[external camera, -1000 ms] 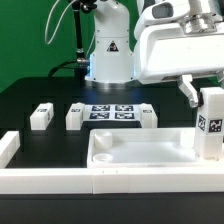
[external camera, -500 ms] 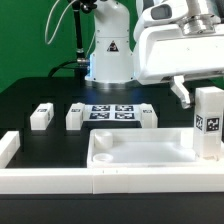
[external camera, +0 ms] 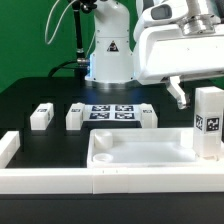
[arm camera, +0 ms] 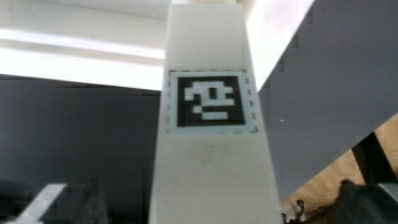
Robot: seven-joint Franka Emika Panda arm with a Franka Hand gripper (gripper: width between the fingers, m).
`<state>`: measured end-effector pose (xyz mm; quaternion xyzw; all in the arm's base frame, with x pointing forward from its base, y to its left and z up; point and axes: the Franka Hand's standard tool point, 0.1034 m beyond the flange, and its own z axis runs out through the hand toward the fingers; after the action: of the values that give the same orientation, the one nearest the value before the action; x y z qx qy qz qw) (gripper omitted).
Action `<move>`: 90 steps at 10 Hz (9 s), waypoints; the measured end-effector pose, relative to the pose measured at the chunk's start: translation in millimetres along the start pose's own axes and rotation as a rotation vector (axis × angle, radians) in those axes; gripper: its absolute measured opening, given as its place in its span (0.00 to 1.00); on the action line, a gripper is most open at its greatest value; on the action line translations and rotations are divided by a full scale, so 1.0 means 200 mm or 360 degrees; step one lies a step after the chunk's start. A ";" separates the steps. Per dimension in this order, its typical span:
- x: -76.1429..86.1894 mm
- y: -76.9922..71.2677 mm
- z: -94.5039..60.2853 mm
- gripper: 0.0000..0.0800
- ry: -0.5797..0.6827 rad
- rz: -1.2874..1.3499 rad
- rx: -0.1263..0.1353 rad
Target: Assemble desk
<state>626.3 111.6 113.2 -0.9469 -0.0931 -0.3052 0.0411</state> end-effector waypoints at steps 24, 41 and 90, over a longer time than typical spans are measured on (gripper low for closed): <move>0.03 0.11 0.05 0.37 -0.0646 0.1893 -0.0263; 0.03 -0.01 0.07 0.70 -0.0907 0.0297 0.0086; 0.05 0.00 0.06 0.81 -0.0939 0.1169 -0.0154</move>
Offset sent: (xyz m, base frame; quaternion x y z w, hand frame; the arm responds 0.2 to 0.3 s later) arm 0.0128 -0.0049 0.0106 0.0028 -0.0541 0.0186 0.9984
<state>641.0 114.6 108.1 -0.9642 0.2546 0.0077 0.0740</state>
